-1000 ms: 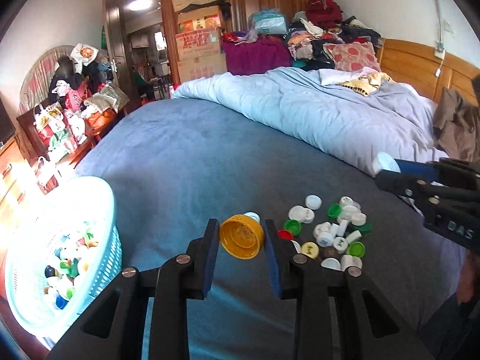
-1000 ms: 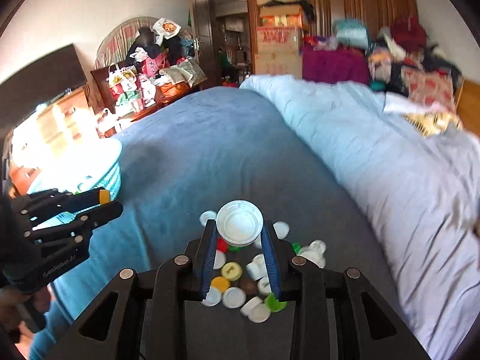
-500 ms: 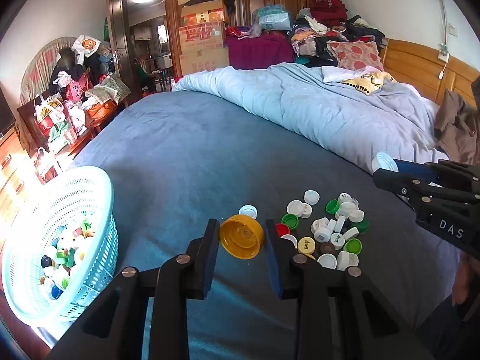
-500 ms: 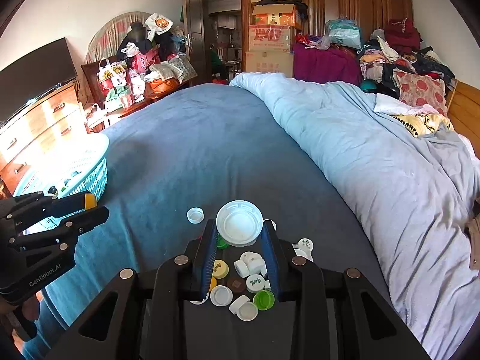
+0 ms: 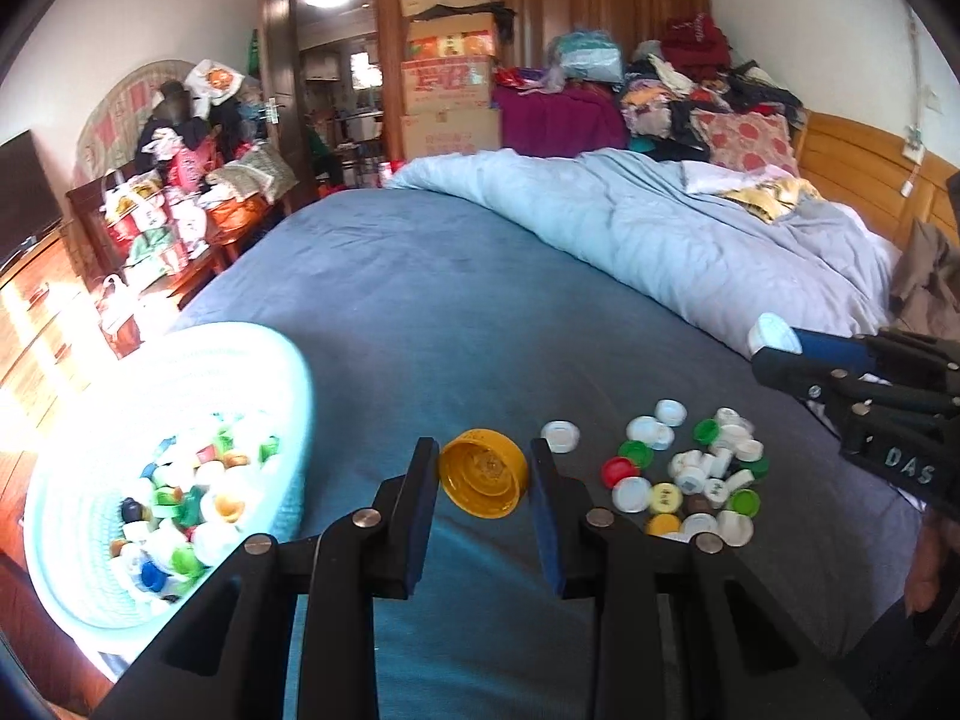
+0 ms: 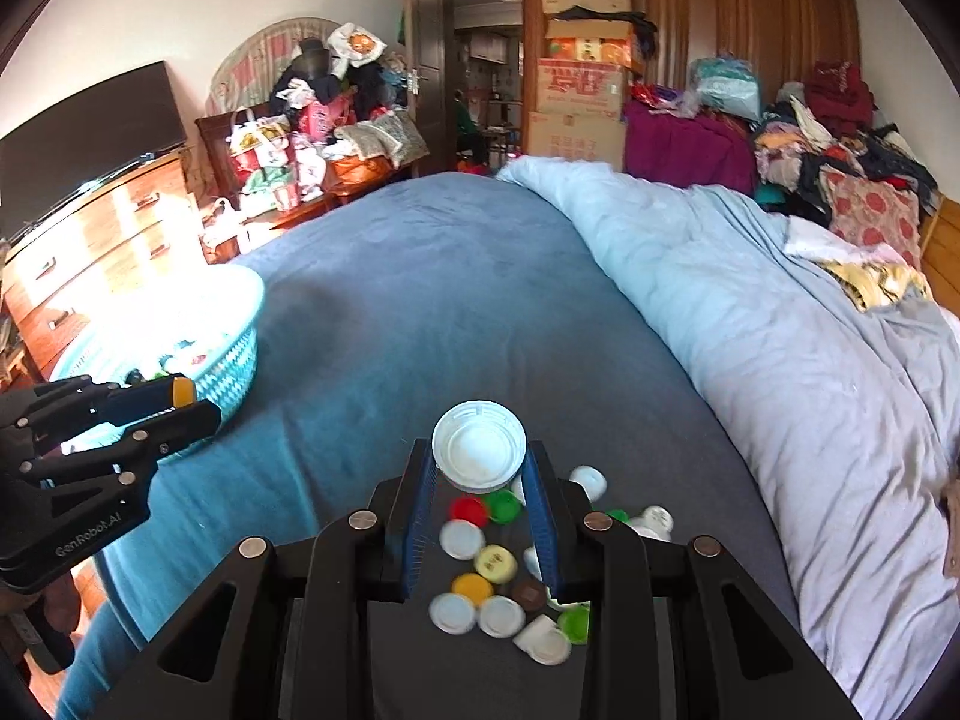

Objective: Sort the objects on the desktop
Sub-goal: 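Carry the yellow and white caps over to the light-blue basket, then open both tools above the basket to drop the caps in, then move both open tools back to the cap pile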

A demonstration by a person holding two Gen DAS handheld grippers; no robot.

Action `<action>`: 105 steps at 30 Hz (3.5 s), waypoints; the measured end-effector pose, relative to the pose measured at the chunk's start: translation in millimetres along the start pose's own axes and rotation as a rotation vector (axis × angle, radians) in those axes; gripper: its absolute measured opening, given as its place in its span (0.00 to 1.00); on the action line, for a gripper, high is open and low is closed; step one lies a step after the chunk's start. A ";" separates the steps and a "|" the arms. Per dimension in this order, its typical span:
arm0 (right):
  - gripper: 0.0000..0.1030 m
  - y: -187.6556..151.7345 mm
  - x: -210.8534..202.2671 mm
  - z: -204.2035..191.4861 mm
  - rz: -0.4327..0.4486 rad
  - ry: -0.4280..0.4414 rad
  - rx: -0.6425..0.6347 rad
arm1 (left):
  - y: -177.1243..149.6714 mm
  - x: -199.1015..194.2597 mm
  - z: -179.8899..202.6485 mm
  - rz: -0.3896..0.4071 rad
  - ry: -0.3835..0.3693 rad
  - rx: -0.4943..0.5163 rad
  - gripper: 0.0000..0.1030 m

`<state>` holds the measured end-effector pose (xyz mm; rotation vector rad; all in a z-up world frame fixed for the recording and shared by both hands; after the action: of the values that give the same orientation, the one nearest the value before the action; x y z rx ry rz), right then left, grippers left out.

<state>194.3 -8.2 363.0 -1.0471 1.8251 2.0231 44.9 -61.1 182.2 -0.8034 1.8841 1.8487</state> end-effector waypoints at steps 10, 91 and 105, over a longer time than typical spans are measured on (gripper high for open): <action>0.32 40.6 13.4 -63.2 0.022 0.168 -0.018 | -4.9 -2.3 -93.0 -0.012 0.149 -0.088 0.29; 0.81 -39.3 -116.5 14.6 0.049 -0.034 0.152 | -3.7 6.7 -83.3 -0.088 -0.264 0.035 0.49; 0.94 -180.3 -367.2 -1.1 0.073 -0.490 0.418 | -36.5 -16.3 -64.1 -0.165 -0.326 0.055 0.49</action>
<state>567.0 133.8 454.0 -0.3369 1.8985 1.6303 88.3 -121.3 168.3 -0.5783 1.6074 1.7009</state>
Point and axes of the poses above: each gripper's, at about its wrist camera, not at the fingertips, and x roughly the way its jaws point, z to its right, y to its top, the point moved 3 cm from there along x, roughly the way its jaws point, and after that the axes turned 3 degrees about y, right-handed, at the moved point
